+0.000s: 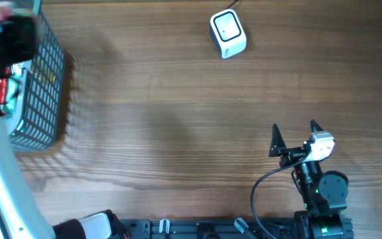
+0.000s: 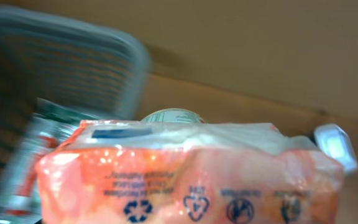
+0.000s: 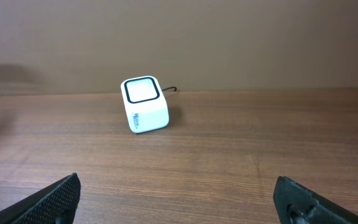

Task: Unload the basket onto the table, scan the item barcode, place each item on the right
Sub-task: 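Carry the tissue pack with the left gripper and set it on the table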

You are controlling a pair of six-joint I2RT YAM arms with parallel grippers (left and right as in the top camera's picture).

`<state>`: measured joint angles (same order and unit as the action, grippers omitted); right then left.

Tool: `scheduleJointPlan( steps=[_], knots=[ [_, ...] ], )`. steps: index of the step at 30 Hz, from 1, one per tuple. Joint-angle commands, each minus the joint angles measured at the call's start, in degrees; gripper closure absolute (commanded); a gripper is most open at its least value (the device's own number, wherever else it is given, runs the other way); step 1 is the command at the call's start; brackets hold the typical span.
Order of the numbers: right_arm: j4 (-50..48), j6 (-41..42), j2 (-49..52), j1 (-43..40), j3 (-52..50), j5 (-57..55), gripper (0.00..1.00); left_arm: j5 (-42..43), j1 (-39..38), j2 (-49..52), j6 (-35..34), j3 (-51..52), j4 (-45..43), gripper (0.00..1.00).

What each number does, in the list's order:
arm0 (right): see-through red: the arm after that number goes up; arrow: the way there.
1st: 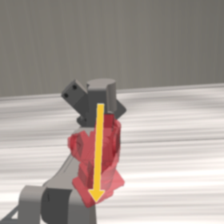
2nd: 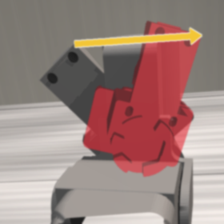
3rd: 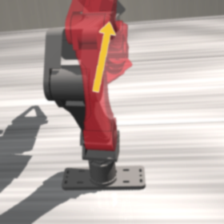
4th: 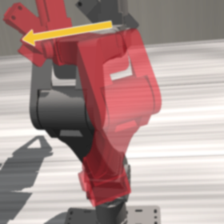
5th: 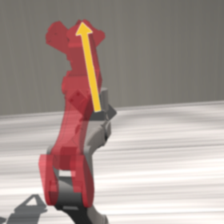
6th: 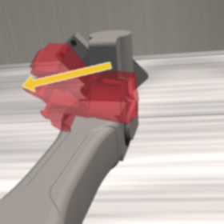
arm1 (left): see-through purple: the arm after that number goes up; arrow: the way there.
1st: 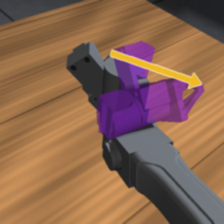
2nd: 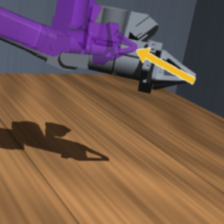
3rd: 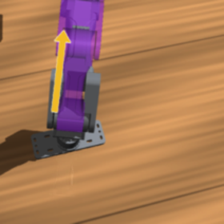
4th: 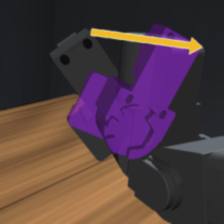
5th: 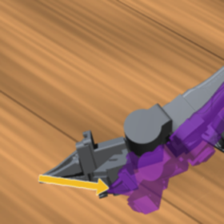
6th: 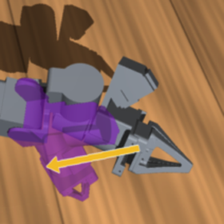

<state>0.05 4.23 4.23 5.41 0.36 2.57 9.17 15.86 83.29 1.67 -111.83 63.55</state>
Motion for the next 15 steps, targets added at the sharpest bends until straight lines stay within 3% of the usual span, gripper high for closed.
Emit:
scheduleJointPlan(
  steps=[1, 4, 9, 15],
  knots=[
    [-0.1, 0.4, -0.3, -0.2, -0.1, 0.5, 0.00, -4.9, -11.8, 0.2, -7.8, -0.7, 2.6, 0.51],
    [-0.1, 0.4, -0.3, -0.2, -0.1, 0.5, 0.00, -9.2, -22.1, 2.2, -12.3, -0.6, 4.8, 0.51],
    [-0.1, 0.4, -0.3, -0.2, -0.1, 0.5, 0.00, -9.4, -37.5, 9.4, -18.2, -0.6, 6.8, 0.53],
    [-0.1, 0.4, -0.3, -0.2, -0.1, 0.5, 0.00, -9.8, -48.5, 18.7, -22.8, -0.6, 6.1, 0.52]
  ],
)
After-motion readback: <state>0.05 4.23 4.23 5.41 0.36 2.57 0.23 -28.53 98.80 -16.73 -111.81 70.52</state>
